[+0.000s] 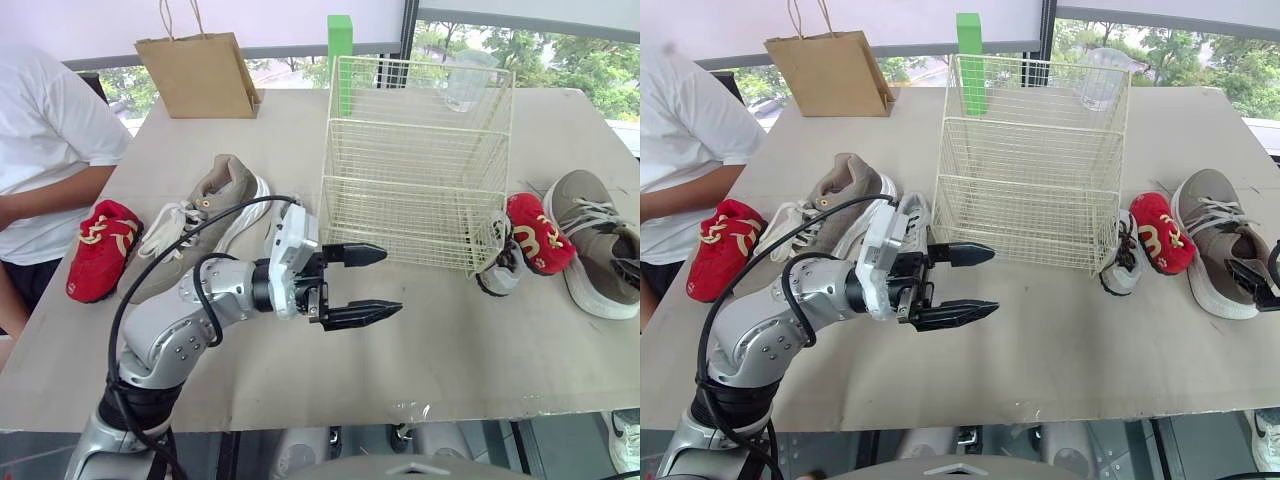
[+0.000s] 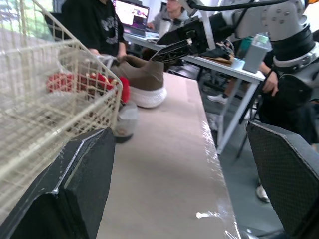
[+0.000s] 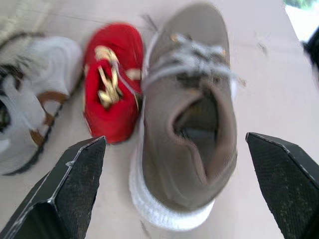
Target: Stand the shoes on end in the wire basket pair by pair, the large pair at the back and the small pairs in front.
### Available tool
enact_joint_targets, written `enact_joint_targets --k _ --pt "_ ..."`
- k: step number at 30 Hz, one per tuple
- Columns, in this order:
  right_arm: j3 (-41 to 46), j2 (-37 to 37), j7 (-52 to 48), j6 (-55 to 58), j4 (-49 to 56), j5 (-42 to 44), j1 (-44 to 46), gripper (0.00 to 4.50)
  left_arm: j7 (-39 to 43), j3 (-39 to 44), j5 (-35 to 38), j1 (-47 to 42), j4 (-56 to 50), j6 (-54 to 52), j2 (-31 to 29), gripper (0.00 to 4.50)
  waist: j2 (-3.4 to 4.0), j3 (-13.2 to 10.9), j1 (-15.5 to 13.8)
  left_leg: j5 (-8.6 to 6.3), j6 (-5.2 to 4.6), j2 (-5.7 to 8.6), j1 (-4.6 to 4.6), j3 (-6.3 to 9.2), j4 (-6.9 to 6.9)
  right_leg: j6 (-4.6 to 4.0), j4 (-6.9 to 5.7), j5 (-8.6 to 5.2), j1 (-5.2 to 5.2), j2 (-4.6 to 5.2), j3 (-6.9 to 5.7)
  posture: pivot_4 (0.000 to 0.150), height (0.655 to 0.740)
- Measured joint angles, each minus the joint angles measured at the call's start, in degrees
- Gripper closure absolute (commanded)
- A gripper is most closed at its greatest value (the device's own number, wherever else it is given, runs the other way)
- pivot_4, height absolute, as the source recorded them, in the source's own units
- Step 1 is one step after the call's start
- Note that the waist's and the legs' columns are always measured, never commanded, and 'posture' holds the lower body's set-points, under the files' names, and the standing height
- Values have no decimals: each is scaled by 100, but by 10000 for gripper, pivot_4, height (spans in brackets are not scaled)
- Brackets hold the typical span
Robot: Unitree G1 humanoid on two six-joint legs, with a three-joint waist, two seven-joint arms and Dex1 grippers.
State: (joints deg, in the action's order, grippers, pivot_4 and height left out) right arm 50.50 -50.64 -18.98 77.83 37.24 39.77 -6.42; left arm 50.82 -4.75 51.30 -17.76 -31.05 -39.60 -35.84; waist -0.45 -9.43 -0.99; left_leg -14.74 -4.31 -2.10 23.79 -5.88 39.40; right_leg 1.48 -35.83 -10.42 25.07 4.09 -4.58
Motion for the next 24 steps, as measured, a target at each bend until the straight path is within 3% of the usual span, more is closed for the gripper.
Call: enact_joint_targets --k 10,18,24 --pt "-887 654 617 -32 -1014 -691 562 1325 311 29 -45 -238 106 21 -3 0 2 1 24 0 0 0 -2 -3 -3 0 0 0 3 -6 15 1500 7400" --pt "-1262 673 353 -682 -1578 -970 706 25862 496 152 -69 -297 110 296 83 0 -17 11 47 0 0 1 -10 -16 0 1 0 1 0 -9 39 1500 7400" --pt "-1387 632 300 -1305 -1485 -1288 416 44732 468 152 -69 -439 173 371 279 0 -90 55 49 0 0 0 -13 -16 3 1 1 1 -4 -10 50 1500 7400"
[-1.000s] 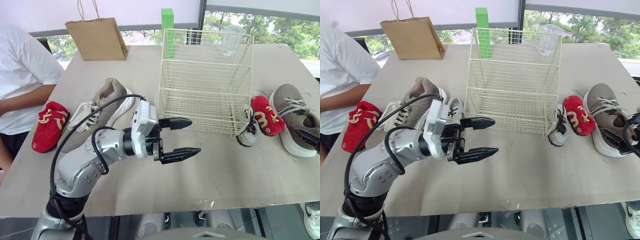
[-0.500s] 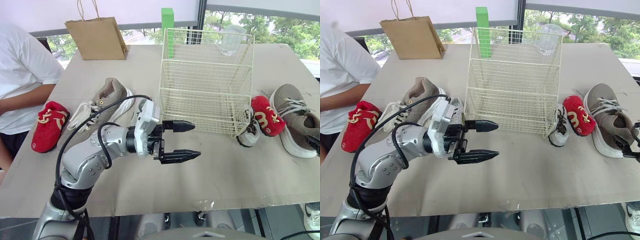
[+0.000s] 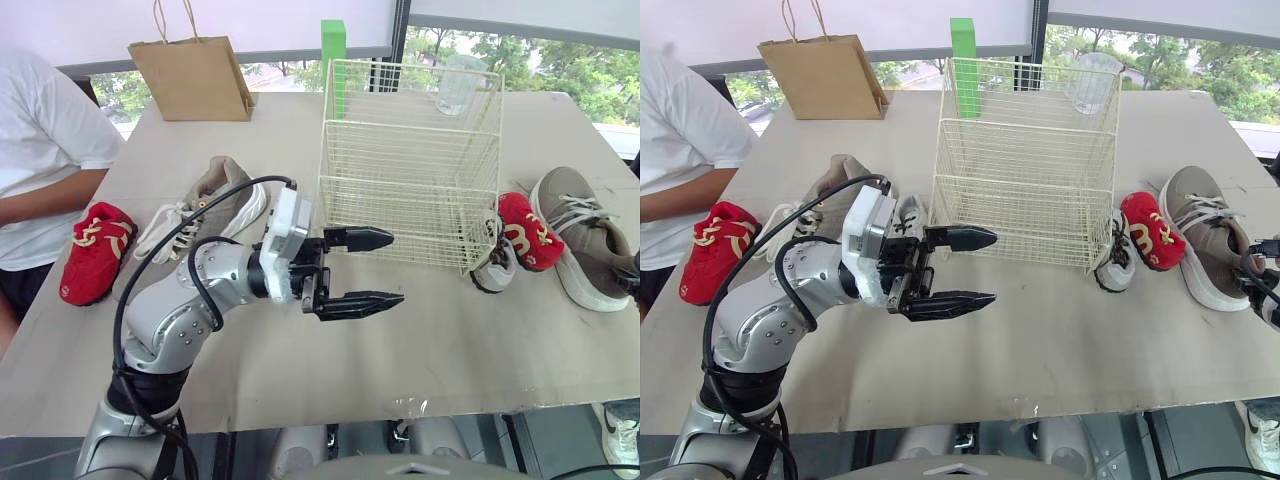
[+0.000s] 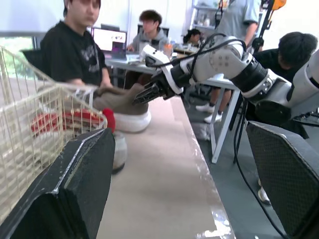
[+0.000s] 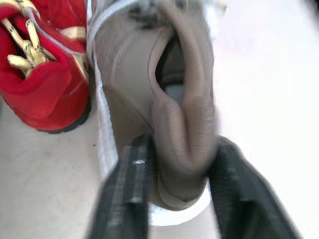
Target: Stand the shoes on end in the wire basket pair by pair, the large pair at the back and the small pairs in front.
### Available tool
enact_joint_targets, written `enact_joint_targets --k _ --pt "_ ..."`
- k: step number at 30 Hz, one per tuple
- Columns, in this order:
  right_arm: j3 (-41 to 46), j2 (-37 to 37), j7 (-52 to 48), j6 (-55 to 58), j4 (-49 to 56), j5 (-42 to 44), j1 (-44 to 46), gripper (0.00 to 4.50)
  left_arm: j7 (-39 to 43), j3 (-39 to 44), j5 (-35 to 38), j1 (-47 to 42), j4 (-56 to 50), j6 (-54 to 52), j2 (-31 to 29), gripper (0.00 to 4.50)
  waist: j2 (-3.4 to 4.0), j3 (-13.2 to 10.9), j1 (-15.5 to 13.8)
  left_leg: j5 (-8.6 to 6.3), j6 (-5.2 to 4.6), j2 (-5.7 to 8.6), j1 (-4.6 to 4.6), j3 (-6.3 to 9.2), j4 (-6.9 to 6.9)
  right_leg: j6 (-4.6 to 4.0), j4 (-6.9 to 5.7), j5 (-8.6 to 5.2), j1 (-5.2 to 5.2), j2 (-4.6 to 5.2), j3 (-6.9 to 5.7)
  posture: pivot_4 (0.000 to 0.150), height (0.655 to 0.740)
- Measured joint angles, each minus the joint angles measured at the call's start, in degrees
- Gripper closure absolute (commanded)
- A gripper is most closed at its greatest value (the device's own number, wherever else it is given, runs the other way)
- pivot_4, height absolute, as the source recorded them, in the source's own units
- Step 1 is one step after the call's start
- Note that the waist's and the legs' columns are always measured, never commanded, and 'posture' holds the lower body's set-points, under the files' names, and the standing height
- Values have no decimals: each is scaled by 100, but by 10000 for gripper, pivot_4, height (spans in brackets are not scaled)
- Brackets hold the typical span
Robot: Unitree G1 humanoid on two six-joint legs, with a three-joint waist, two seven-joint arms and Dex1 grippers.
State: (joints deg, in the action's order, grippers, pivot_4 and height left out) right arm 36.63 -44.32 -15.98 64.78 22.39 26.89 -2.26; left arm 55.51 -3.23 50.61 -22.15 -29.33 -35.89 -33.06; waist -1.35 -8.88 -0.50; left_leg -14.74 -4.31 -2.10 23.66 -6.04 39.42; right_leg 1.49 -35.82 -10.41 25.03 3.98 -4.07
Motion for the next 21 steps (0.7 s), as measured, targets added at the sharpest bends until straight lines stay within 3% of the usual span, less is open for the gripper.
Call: enact_joint_targets --k 9,13,21 --pt "411 582 141 -217 360 -64 -182 44901 279 -102 -214 -125 461 142 155 0 13 -6 -32 0 0 1 12 4 -5 0 0 0 11 -3 9 1500 7400" --pt "839 904 275 -346 699 10 -98 44901 560 -140 -362 -169 799 325 207 0 55 -22 -31 0 -1 2 18 -3 -11 0 -1 0 24 -5 11 1500 7400" --pt "1430 725 534 -970 1248 -30 565 44901 703 -89 -433 -247 1126 480 410 0 91 -36 -7 0 -1 0 16 -15 -18 0 -1 0 31 -16 25 1500 7400"
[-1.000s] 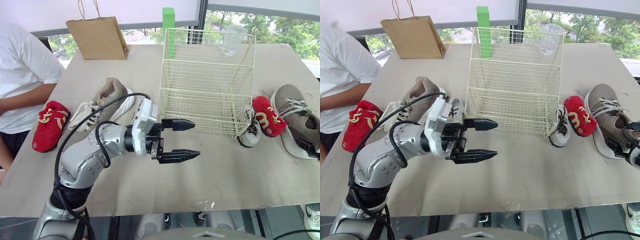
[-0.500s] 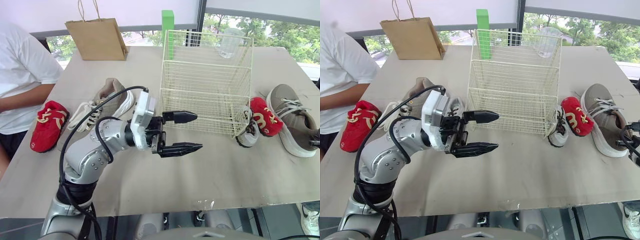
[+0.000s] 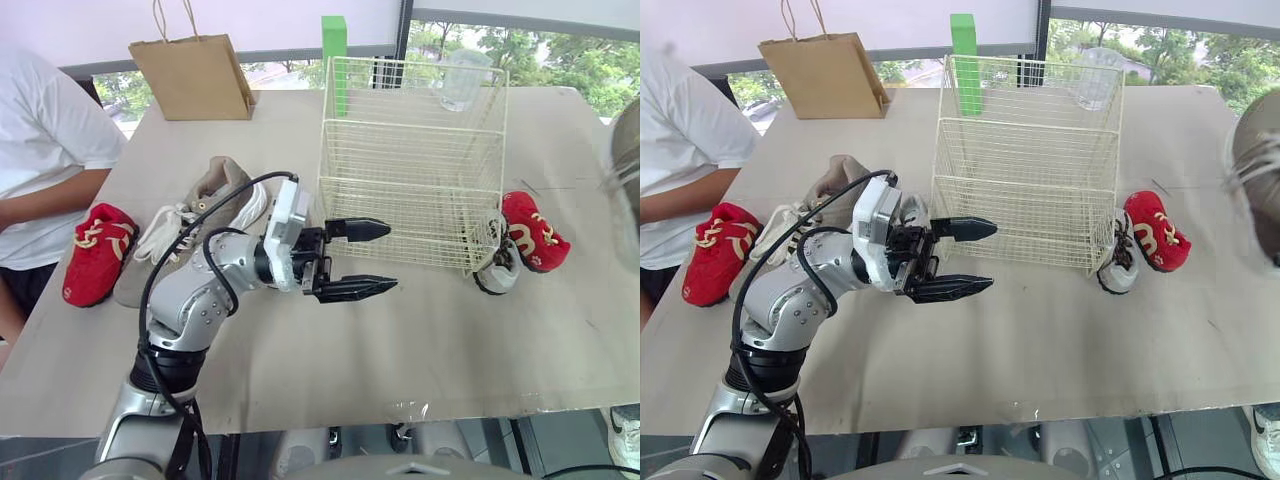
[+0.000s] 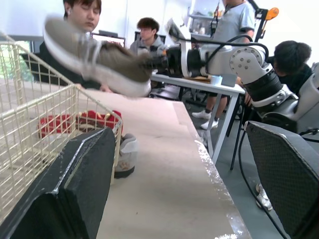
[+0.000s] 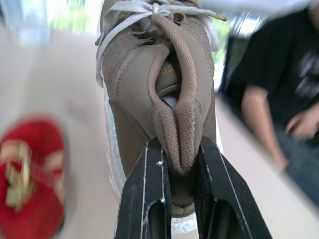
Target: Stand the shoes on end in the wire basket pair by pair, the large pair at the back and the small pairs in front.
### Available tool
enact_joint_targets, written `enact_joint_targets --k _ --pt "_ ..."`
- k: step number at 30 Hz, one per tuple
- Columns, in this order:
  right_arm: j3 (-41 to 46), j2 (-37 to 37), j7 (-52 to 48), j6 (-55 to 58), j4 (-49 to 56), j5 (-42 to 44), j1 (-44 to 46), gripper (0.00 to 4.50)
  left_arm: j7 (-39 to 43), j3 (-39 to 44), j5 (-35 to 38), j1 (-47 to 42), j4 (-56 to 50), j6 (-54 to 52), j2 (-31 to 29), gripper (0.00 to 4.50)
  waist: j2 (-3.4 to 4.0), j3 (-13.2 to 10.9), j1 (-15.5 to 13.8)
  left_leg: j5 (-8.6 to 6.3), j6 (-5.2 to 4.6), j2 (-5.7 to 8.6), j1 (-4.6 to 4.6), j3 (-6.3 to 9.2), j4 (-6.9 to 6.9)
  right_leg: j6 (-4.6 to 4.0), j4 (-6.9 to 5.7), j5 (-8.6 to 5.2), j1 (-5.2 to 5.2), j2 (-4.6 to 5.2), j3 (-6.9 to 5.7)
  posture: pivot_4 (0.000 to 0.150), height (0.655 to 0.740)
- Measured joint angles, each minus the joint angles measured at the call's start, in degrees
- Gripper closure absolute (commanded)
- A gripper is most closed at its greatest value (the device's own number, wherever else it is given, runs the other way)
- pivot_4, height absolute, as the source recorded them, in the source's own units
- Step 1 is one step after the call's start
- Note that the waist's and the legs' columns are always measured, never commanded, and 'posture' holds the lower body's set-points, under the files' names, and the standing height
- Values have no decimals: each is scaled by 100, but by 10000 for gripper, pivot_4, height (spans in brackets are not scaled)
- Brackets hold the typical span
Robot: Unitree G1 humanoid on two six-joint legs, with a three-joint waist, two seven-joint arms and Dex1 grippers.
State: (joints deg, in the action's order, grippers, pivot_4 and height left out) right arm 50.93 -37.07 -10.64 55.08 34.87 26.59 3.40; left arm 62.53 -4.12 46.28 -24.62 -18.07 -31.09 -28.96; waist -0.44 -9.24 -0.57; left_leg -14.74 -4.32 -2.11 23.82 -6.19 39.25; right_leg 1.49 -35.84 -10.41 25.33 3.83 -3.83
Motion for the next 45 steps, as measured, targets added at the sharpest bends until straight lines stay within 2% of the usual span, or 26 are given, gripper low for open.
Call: enact_joint_targets --k 4,5,6,11,15,18,21,23,27,31,35,36,39,45 --pt "27 -482 -20 -179 63 82 532 44901 -238 124 114 -99 61 -117 131 0 13 -10 -6 1 -1 0 -1 -6 -1 0 -5 0 5 -7 12 1500 7400" --pt "-106 -770 -136 -201 -29 173 930 44901 -643 374 485 -181 144 -392 266 0 22 -17 13 0 -1 -4 -1 -13 2 1 -9 1 10 -10 22 1500 7400" --pt "-682 -1666 -561 -376 -380 452 2011 44901 -1962 1066 1473 -983 597 -924 575 0 45 -47 35 4 -3 1 3 -21 4 4 -19 4 22 -10 44 1500 7400" --pt "-1875 -2719 -2048 -956 -730 1175 3306 44901 -3889 2347 2384 -2353 1615 -1142 491 0 5 -50 106 4 -1 -5 2 3 -19 20 -1 16 15 -50 64 1500 7400" --pt "-2714 -3193 -3134 -1224 -1138 1326 3534 44901 -4009 2661 2390 -2926 2402 -1324 -114 0 -47 -80 104 17 24 -4 20 -8 -19 12 9 23 29 -42 53 1500 7400" --pt "-3223 -3482 -3939 -1536 -1473 1282 3686 44901 -3413 2656 2255 -3294 2890 -1535 -731 0 -62 -93 86 9 12 4 41 -19 -8 21 14 19 42 -21 49 1500 7400" --pt "-3690 -3816 -4833 -1933 -1744 1197 4112 44901 -2303 2447 2001 -3747 3419 -1875 -1511 0 -63 -97 88 4 5 7 54 -19 -1 30 24 14 48 -15 44 1500 7400" --pt "-4039 -3905 -5450 -2197 -1883 1167 4601 44901 -1149 1902 1586 -3984 3463 -2007 -2005 0 -64 -97 79 2 6 8 53 -16 -1 29 24 15 46 -12 38 1500 7400" --pt "-4637 -3874 -6161 -2502 -1975 993 5216 44901 150 963 903 -4332 3495 -2044 -2133 0 -64 -97 39 3 8 6 55 -12 9 31 16 10 47 -12 30 1500 7400" --pt "-5456 -3325 -6789 -2959 -2242 461 6207 44901 1589 -235 -90 -5005 3656 -1854 -2159 0 -64 -99 88 4 7 6 58 -20 22 20 -7 -7 59 -13 38 1500 7400" --pt "-5898 -2780 -7067 -3292 -2488 -23 6865 44901 2712 -1182 -663 -5135 3429 -1679 -2211 0 -62 -99 141 4 7 0 72 -28 21 19 -21 14 84 -20 48 1500 7400" --pt "-5937 -2714 -7110 -3318 -2503 -87 6910 44901 2784 -1329 -678 -5116 3339 -1631 -2259 0 -62 -99 139 5 8 -2 80 -28 23 21 -24 17 94 -20 49 1500 7400" --pt "-6021 -2518 -7236 -3327 -2536 -199 6940 45000 2892 -1695 -680 -4976 3094 -1444 -2443 8329 -59 -101 123 5 8 2 103 -50 25 21 -65 17 143 -15 73 1500 7400" --pt "-5971 -2454 -7255 -2913 -2280 -95 6923 45000 2864 -1473 -558 -4629 3109 -1790 -2396 33149 -58 -104 110 5 8 1 104 -60 30 23 -80 16 155 -15 81 1500 7400"
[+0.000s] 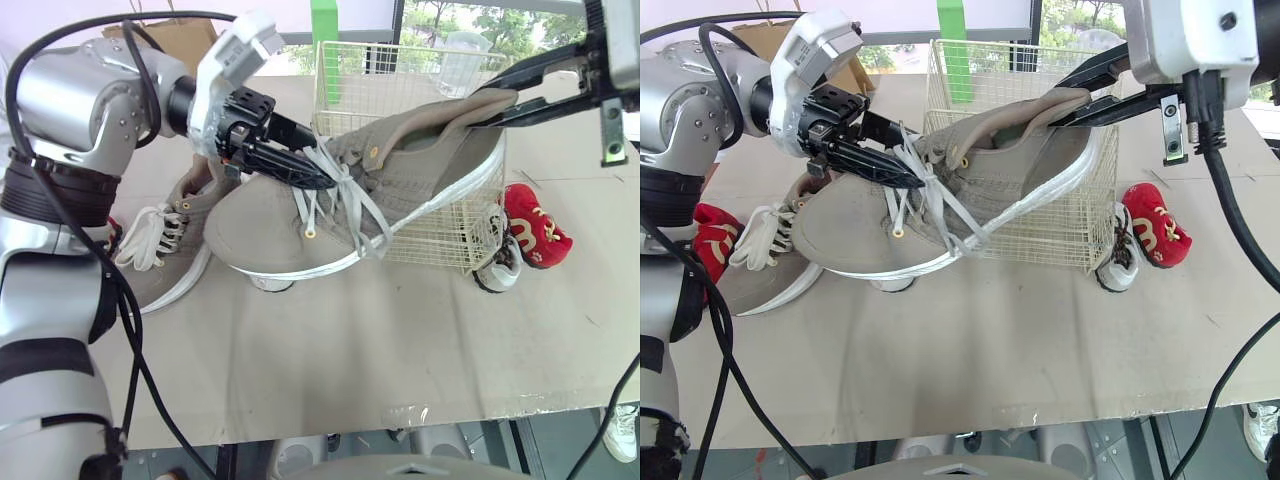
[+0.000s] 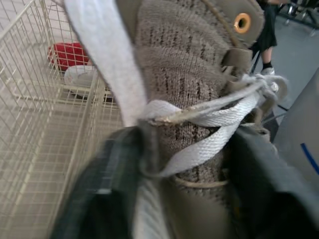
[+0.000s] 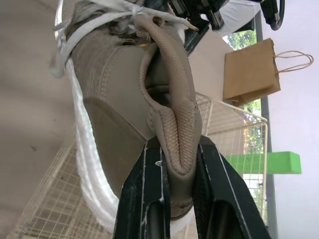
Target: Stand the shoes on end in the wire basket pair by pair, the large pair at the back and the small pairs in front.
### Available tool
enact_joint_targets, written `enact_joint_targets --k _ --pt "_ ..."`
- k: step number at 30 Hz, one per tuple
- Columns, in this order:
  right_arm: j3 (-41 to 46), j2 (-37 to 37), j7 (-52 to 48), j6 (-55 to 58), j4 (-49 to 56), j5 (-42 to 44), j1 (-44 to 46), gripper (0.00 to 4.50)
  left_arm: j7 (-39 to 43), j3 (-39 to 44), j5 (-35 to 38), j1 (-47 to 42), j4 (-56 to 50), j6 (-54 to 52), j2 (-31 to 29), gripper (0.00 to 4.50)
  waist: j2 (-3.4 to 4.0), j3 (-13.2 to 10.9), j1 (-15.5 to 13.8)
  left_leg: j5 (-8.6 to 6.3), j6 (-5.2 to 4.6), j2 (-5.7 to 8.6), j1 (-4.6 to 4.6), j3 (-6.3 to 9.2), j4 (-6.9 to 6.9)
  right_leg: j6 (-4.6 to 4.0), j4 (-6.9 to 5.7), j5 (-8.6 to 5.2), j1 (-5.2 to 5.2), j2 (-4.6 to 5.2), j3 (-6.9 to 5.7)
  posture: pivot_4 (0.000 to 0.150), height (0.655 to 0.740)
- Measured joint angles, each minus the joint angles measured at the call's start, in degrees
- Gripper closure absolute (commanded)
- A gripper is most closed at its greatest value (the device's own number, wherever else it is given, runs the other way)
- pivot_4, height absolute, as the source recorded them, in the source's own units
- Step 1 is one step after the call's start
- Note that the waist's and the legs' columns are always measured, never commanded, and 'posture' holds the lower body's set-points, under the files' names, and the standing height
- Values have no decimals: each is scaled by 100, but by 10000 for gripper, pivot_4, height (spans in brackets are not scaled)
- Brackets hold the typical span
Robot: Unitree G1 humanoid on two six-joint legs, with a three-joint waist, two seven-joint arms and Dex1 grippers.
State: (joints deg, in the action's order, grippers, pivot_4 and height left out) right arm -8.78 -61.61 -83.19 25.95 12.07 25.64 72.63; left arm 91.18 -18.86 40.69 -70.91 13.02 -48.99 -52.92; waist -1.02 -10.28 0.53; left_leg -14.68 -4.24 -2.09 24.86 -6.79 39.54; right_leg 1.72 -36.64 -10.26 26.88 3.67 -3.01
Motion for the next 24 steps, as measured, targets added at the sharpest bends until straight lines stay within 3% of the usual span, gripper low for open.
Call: enact_joint_targets --k 3,5,11,15,19,24 --pt "96 0 113 251 96 28 -129 45000 -144 318 7 272 -98 -295 176 41644 -1 -1 0 0 -1 -3 5 -1 29 3 -11 -2 -1 -1 2 1500 7400" --pt "166 -28 225 396 138 28 -218 36191 -359 541 7 396 -199 -391 291 42396 0 0 -1 -1 -2 -3 2 -3 44 8 -17 -4 -6 0 6 1500 7400" --pt "1071 -640 1298 1556 186 -101 -946 8636 -2133 1721 83 801 -345 -380 1350 42493 -6 -2 -90 -6 -10 -3 2 -2 78 0 -23 1 -21 12 5 1500 7400" --pt "2044 -578 2160 3259 342 303 -1737 8020 -3390 2726 170 799 -554 -18 1909 42500 -6 -1 -104 -5 -9 -1 -4 -5 75 1 -38 5 -20 21 5 1500 7400" --pt "3102 610 3129 4966 772 921 -1555 8020 -3950 2887 -104 935 -835 749 2294 42524 -3 2 -79 -4 -6 -5 -12 -4 73 -2 -44 7 -23 14 7 1500 7400" --pt "3863 3880 5060 6616 1431 1177 -961 8020 -4481 2559 -928 1387 -1116 2301 3050 42535 -3 7 -35 0 -1 0 -10 -7 76 -10 -70 13 -18 15 5 1500 7400"
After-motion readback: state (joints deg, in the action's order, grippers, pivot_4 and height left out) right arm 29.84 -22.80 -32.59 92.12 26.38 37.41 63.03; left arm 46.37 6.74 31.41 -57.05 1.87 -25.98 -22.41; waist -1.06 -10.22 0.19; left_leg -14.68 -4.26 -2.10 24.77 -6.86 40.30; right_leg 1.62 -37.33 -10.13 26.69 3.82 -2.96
